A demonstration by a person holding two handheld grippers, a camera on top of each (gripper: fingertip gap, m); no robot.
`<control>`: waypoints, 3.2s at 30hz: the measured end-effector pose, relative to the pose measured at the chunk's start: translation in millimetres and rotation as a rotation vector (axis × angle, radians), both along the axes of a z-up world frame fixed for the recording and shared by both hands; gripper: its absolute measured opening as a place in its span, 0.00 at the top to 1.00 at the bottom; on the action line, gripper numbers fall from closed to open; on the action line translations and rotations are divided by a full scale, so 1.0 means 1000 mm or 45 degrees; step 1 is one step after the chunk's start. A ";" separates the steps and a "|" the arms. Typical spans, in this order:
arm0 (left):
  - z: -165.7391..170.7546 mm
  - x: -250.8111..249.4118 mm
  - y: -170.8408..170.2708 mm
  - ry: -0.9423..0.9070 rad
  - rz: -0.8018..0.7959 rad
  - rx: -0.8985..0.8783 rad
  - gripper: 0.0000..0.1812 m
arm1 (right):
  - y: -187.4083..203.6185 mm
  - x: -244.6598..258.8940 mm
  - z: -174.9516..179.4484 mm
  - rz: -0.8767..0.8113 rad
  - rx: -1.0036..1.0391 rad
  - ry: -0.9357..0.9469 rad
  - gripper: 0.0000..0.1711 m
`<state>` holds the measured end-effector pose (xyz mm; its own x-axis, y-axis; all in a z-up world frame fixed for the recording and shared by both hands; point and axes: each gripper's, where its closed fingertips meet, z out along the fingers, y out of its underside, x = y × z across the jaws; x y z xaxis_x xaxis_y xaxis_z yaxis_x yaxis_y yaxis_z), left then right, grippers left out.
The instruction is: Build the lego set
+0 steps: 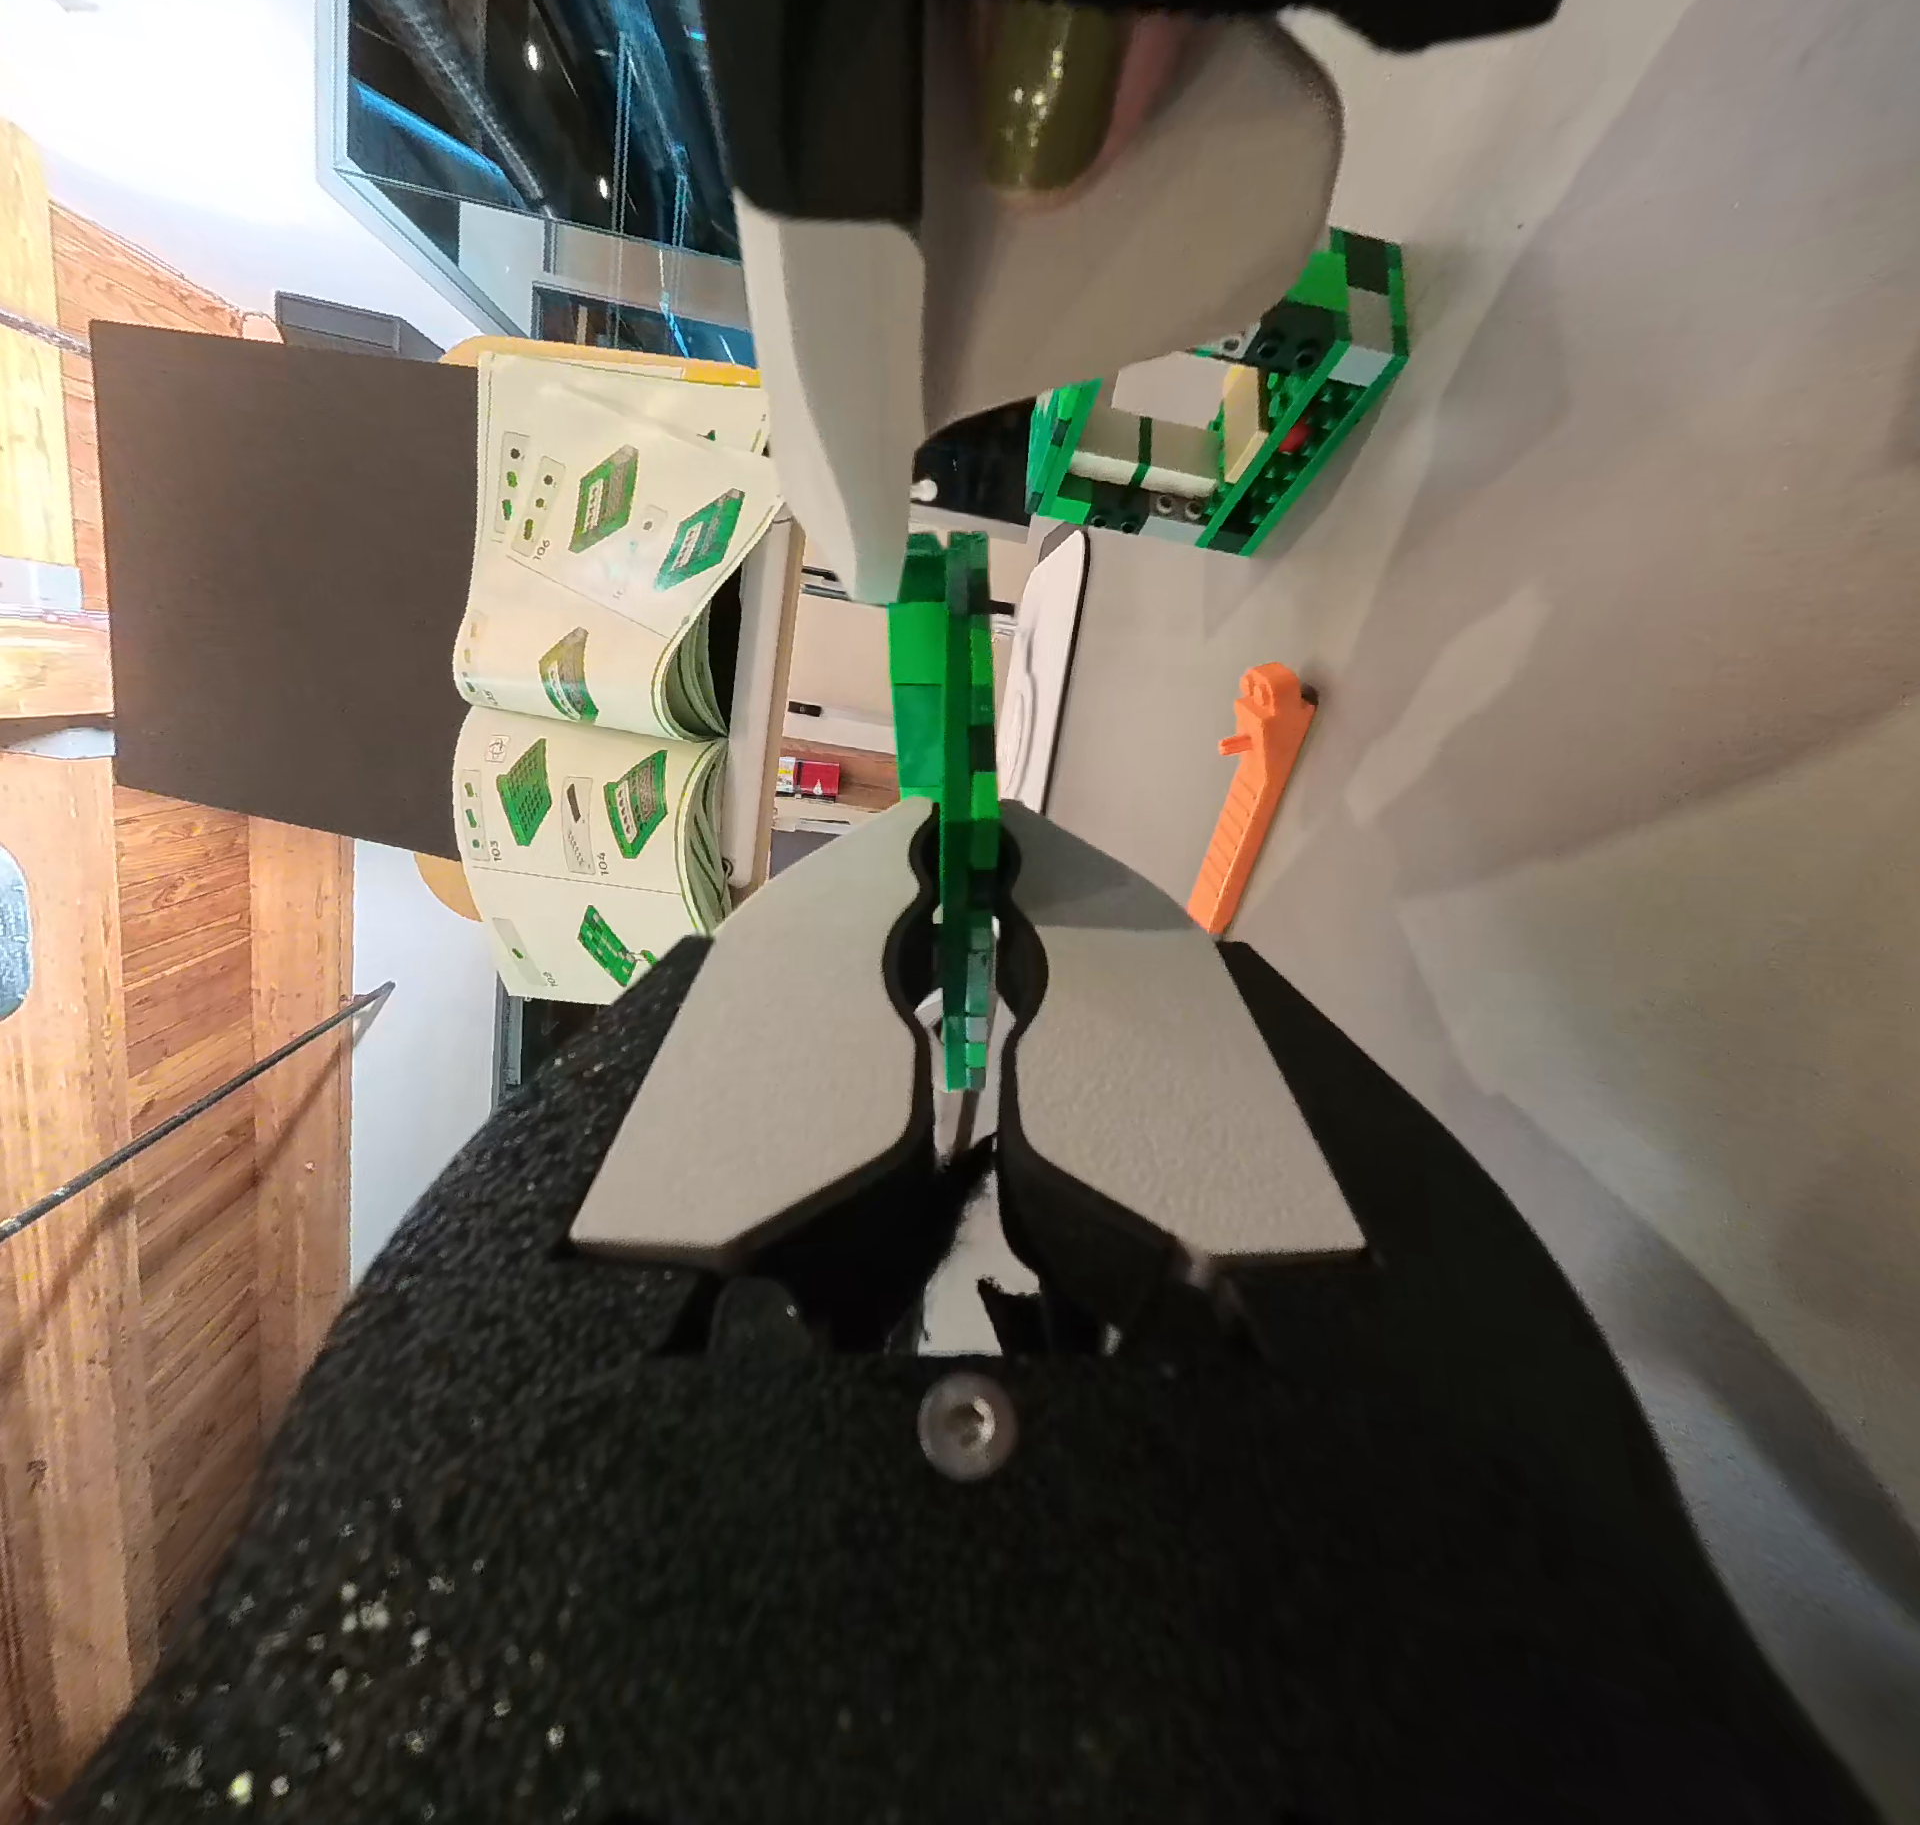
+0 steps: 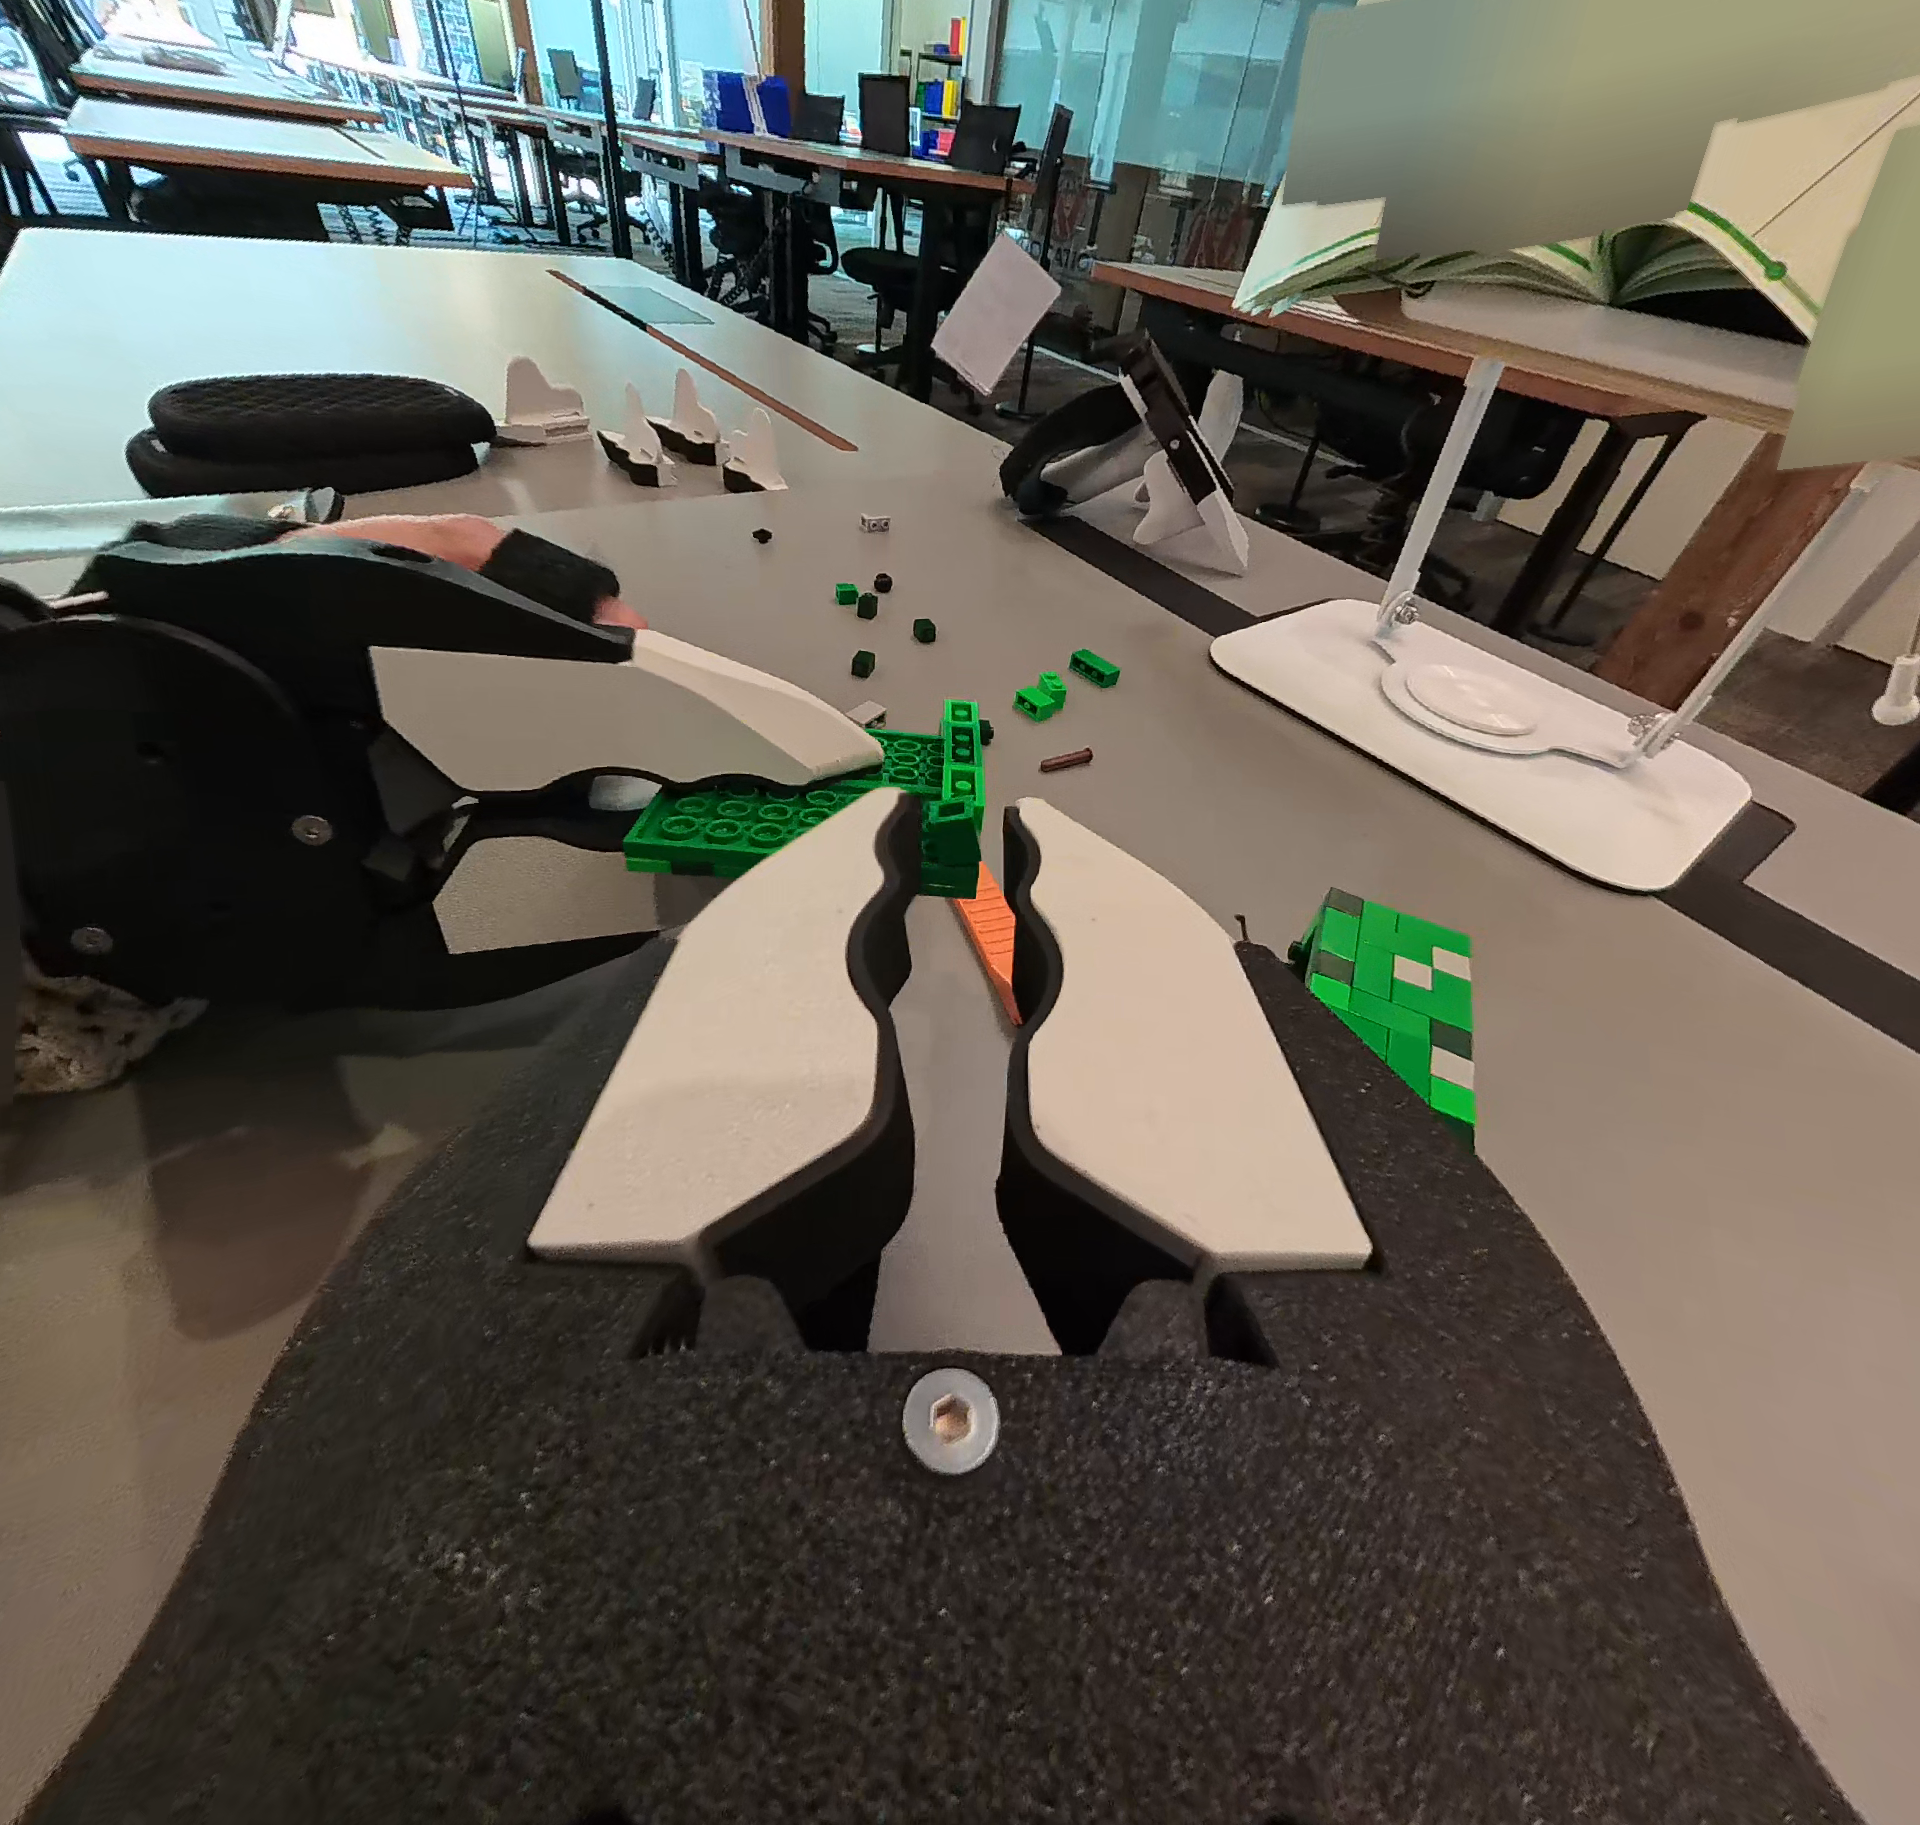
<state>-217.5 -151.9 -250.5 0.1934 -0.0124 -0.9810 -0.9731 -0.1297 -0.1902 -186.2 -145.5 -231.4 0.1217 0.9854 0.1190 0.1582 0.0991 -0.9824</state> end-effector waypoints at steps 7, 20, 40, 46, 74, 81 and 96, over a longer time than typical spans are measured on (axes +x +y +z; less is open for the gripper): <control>-0.005 0.001 0.001 -0.011 -0.015 -0.038 0.97 | -0.009 0.010 0.005 0.109 0.209 0.019 0.82; -0.012 0.009 0.001 -0.004 -0.062 -0.098 0.97 | 0.002 0.003 -0.020 0.033 1.742 -0.235 0.74; -0.013 0.014 0.000 -0.034 -0.084 -0.119 0.97 | 0.006 0.002 -0.027 0.009 1.496 -0.314 0.89; -0.019 0.012 0.001 -0.022 -0.082 -0.156 0.97 | 0.007 0.001 -0.034 0.023 1.465 -0.338 0.89; -0.011 -0.028 0.003 -0.087 -0.039 -0.071 0.97 | 0.010 0.017 0.008 0.155 0.320 0.290 0.92; -0.013 -0.028 0.002 -0.077 -0.049 -0.093 0.97 | 0.008 0.018 0.007 0.159 0.361 0.286 0.95; -0.014 -0.029 -0.001 -0.055 -0.059 -0.095 0.97 | 0.002 0.016 0.005 0.191 0.403 0.272 0.96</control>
<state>-246.9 -152.9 -264.1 0.2332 -0.0955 -0.9677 -0.9695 -0.1001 -0.2238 -169.8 -143.0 -226.5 0.0345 0.9129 0.4066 -0.0851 0.4081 -0.9090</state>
